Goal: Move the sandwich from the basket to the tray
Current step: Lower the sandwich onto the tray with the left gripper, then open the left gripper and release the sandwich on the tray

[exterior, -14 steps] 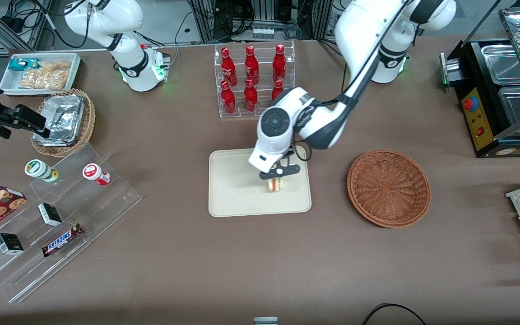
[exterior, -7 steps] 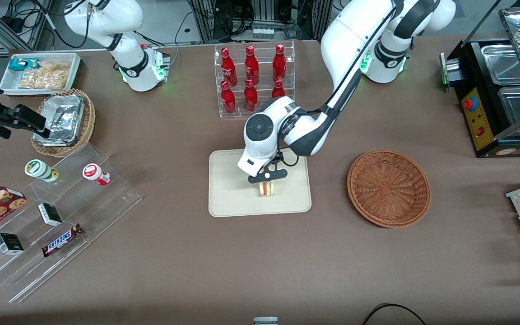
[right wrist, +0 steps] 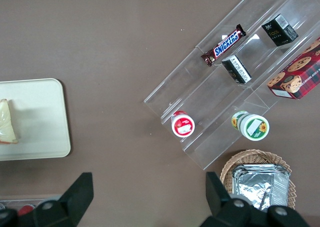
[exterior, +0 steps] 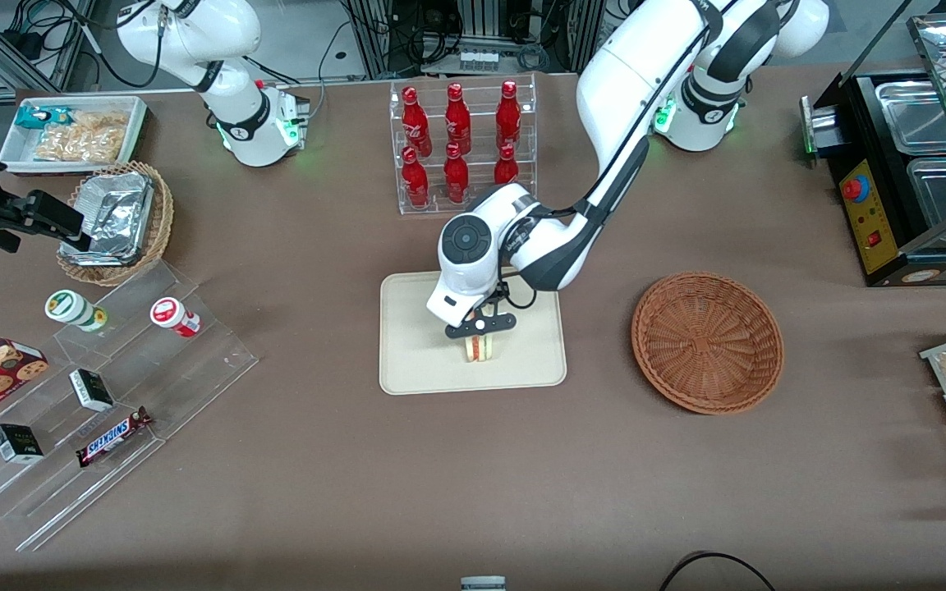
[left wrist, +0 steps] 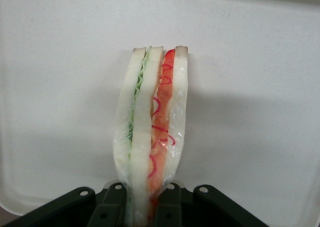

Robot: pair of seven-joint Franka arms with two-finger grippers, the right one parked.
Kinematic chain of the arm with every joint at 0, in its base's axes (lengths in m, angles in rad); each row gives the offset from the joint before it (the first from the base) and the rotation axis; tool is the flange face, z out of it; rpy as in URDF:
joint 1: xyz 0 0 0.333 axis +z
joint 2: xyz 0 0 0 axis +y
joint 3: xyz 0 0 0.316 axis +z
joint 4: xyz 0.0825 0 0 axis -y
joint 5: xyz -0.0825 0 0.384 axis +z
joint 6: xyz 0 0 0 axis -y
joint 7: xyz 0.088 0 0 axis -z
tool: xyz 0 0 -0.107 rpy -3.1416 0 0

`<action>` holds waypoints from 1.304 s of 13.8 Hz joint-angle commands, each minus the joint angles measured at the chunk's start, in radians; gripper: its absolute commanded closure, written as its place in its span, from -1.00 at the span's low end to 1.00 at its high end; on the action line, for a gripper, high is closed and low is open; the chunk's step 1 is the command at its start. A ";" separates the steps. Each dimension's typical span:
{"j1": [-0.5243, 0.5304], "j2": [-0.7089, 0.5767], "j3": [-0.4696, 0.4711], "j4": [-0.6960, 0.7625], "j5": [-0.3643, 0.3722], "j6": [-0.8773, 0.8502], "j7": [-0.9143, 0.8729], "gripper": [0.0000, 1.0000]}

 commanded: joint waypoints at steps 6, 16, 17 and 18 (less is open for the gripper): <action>0.007 -0.006 0.011 0.036 -0.021 0.006 -0.042 -1.00; 0.043 -0.255 0.045 0.025 -0.023 -0.283 -0.029 -1.00; 0.045 -0.273 0.071 0.022 -0.034 -0.325 -0.052 -1.00; 0.047 -0.287 0.088 0.022 -0.035 -0.368 -0.071 -1.00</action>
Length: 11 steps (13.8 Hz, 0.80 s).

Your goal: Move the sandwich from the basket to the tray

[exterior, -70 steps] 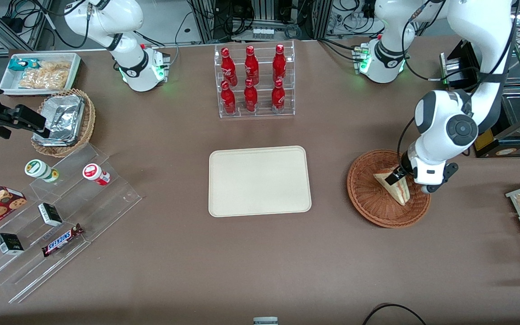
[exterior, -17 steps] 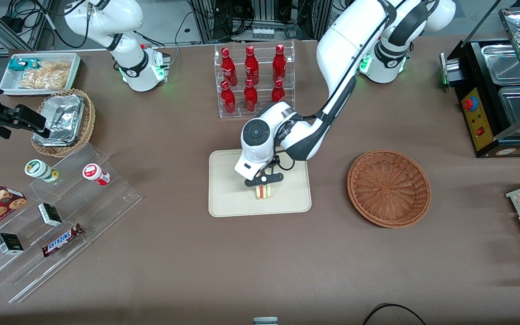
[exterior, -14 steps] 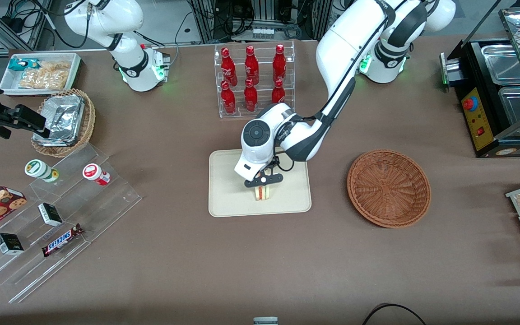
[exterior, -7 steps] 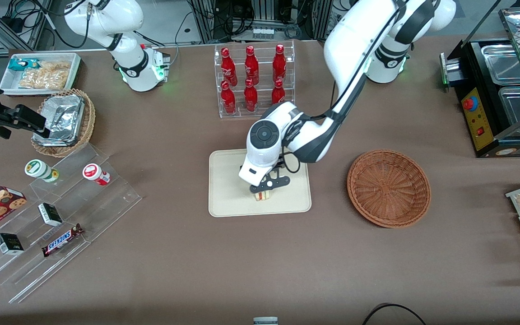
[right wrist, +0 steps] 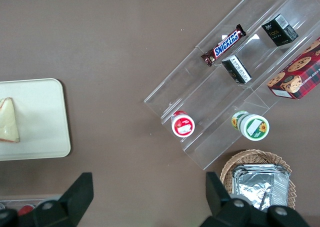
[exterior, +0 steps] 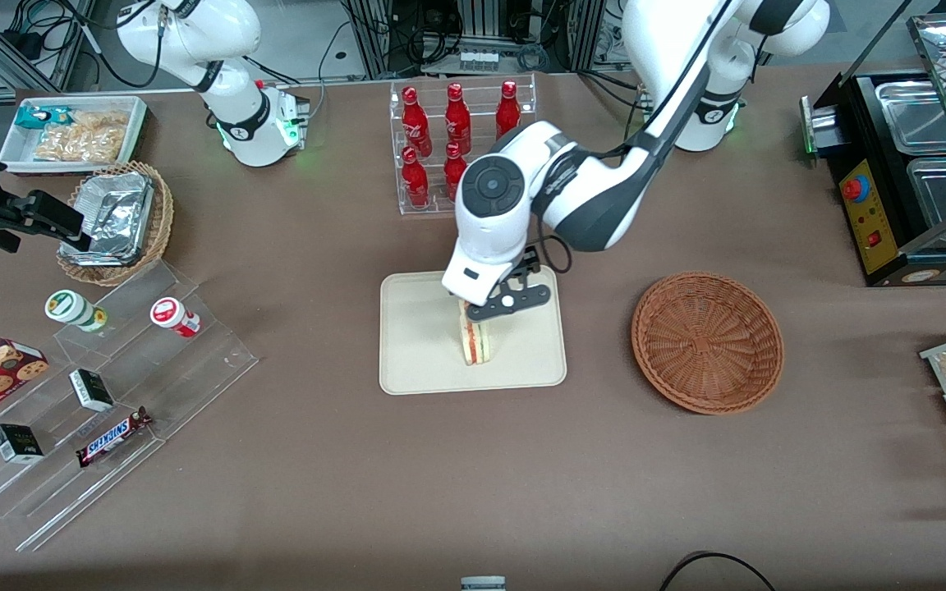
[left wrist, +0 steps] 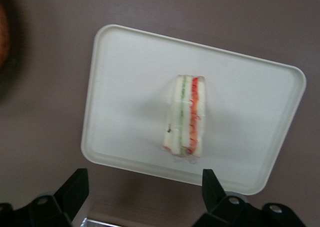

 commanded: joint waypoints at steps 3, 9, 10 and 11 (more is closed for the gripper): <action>0.037 -0.077 0.075 -0.053 -0.009 -0.085 -0.020 -1.00; 0.182 -0.198 0.075 -0.173 -0.004 -0.107 0.135 -1.00; 0.208 -0.223 0.075 -0.202 -0.004 -0.107 0.171 -1.00; 0.231 -0.255 0.075 -0.234 -0.006 -0.107 0.216 -1.00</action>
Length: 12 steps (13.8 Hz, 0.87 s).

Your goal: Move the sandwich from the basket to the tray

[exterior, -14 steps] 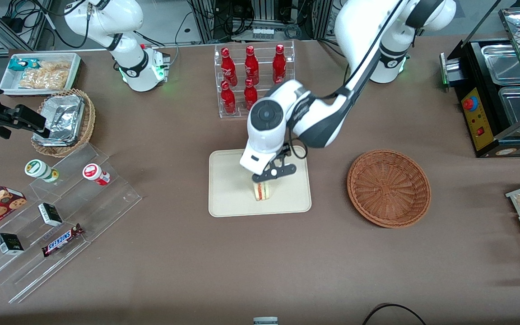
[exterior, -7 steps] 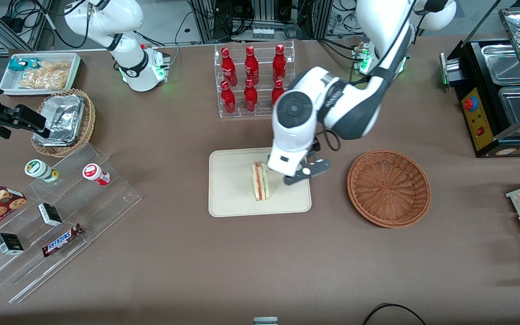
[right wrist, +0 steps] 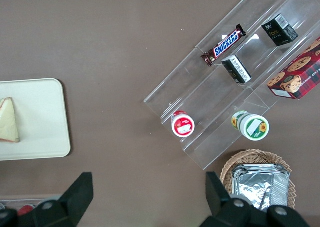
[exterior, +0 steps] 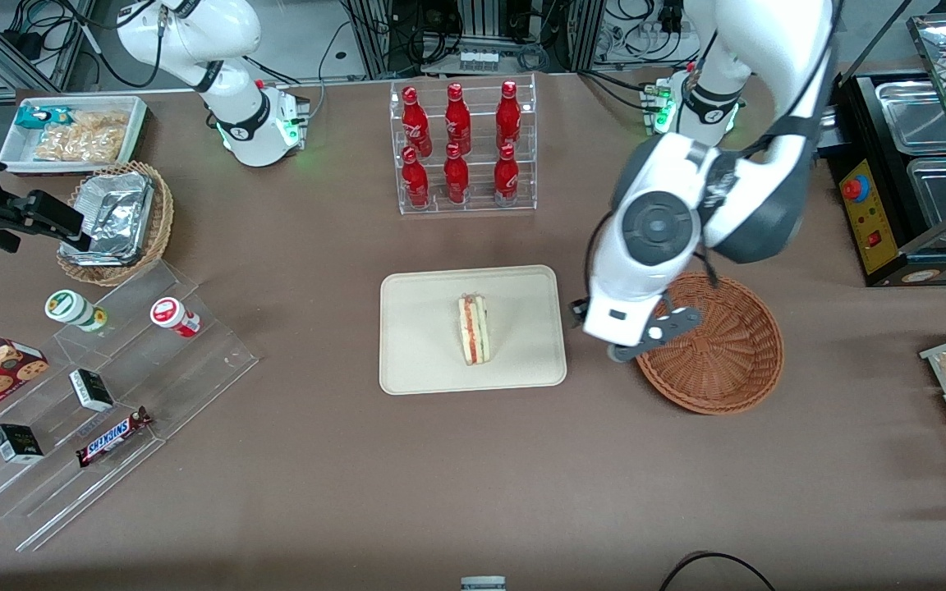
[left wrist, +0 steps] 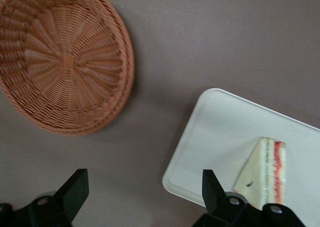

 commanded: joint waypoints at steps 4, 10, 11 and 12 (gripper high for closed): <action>0.131 -0.222 -0.006 -0.230 -0.005 -0.004 0.266 -1.00; 0.254 -0.349 0.011 -0.291 -0.003 -0.125 0.641 -1.00; 0.277 -0.358 0.022 -0.287 -0.002 -0.145 0.694 -1.00; 0.306 -0.372 0.019 -0.284 -0.002 -0.163 0.747 -1.00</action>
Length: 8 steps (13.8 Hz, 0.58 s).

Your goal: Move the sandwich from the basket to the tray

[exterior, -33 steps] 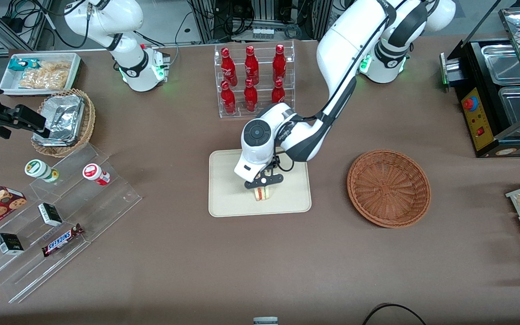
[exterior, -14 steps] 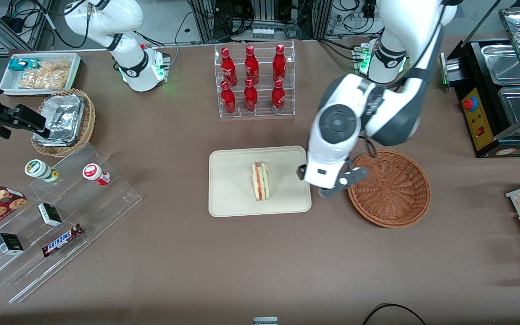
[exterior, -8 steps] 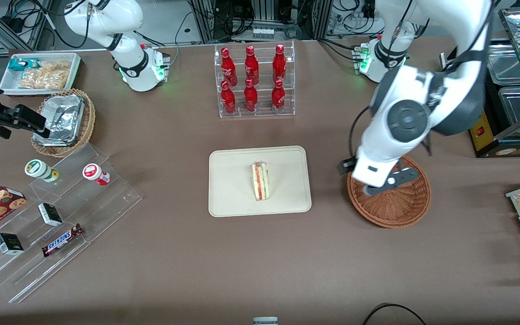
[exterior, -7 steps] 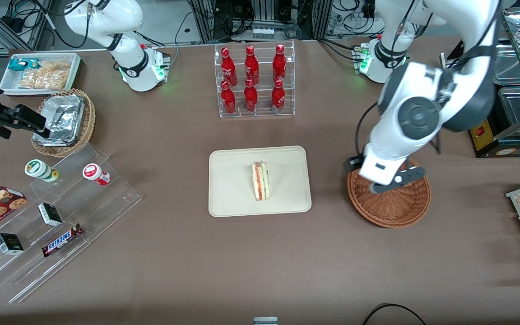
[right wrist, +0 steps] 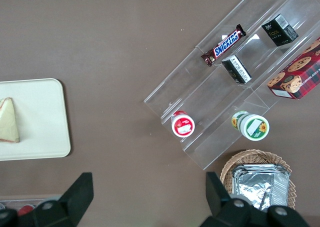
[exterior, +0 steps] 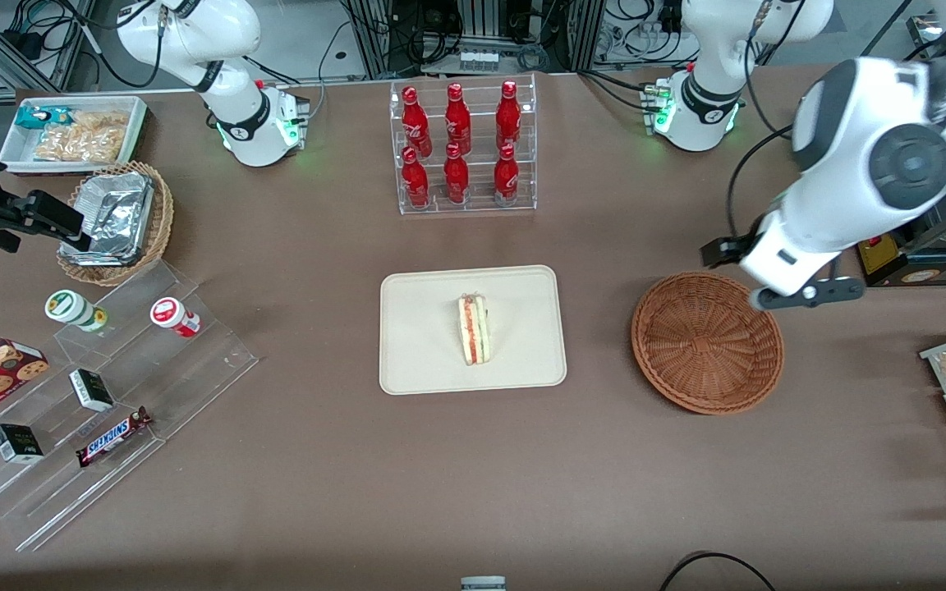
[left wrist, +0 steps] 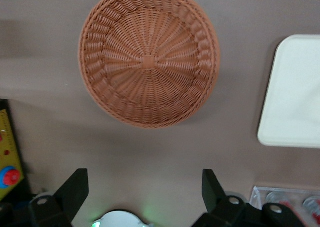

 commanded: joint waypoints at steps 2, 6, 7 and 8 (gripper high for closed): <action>0.091 -0.075 -0.008 -0.011 0.000 -0.066 0.188 -1.00; 0.240 -0.096 -0.125 0.032 0.003 -0.124 0.263 -1.00; 0.277 -0.105 -0.160 0.034 0.004 -0.126 0.265 -1.00; 0.291 -0.116 -0.173 0.032 0.009 -0.126 0.266 -1.00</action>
